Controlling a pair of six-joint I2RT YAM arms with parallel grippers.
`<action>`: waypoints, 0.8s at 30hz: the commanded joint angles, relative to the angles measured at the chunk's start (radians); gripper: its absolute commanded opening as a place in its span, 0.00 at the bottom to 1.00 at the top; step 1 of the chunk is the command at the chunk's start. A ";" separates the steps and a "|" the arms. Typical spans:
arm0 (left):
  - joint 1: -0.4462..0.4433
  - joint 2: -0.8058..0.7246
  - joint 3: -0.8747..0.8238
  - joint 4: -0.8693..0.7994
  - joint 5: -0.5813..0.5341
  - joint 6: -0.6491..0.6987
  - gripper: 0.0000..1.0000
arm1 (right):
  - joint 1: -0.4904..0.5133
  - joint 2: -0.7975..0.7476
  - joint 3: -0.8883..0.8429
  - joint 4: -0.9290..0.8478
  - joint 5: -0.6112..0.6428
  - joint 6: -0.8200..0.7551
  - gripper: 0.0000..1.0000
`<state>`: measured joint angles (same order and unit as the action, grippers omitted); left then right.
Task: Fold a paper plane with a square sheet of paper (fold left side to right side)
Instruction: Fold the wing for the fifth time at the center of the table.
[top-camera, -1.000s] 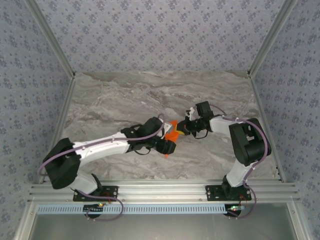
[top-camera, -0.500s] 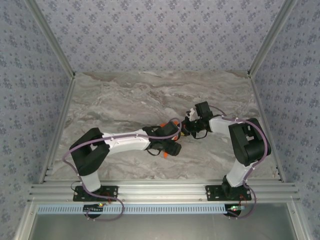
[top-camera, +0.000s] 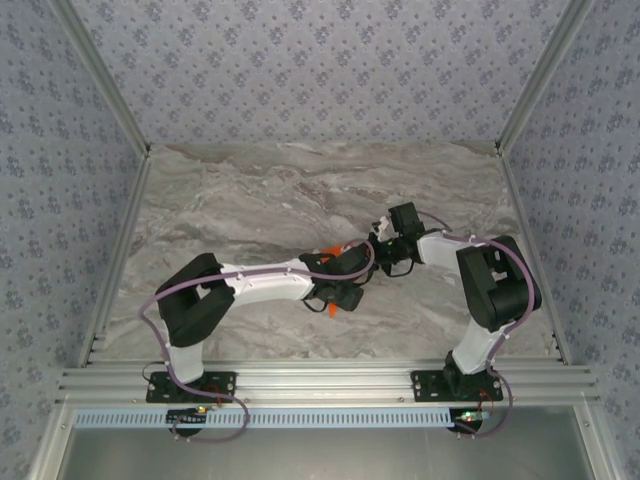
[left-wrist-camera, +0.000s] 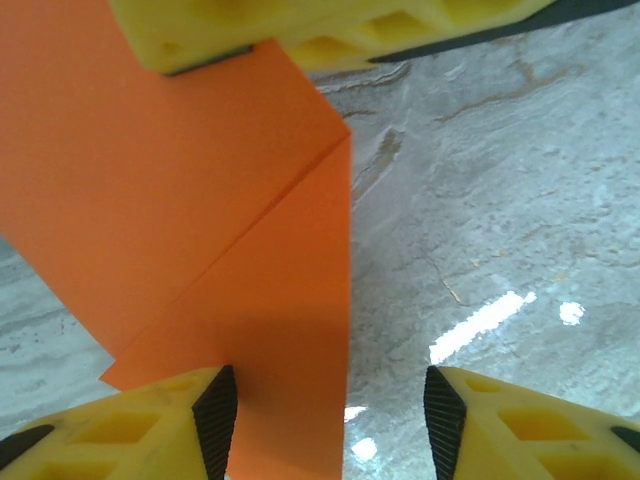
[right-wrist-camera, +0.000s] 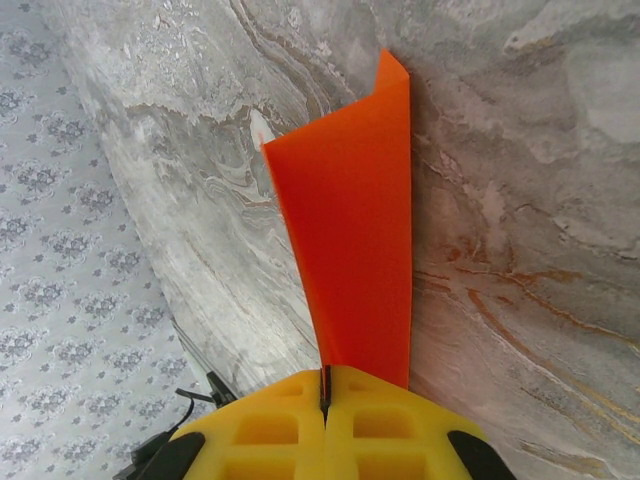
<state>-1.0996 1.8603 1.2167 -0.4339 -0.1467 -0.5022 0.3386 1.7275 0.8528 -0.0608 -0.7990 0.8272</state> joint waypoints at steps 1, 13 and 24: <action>-0.009 0.028 0.043 -0.064 -0.044 -0.008 0.51 | 0.008 0.019 0.022 -0.030 0.006 0.019 0.00; -0.023 0.054 0.072 -0.101 -0.081 -0.001 0.36 | 0.010 0.022 0.029 -0.051 0.011 0.009 0.00; -0.036 0.045 0.076 -0.097 -0.077 0.022 0.25 | 0.010 0.035 0.054 -0.099 0.024 -0.027 0.02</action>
<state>-1.1259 1.9011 1.2629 -0.5060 -0.2100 -0.4973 0.3431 1.7409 0.8791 -0.1116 -0.7830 0.8192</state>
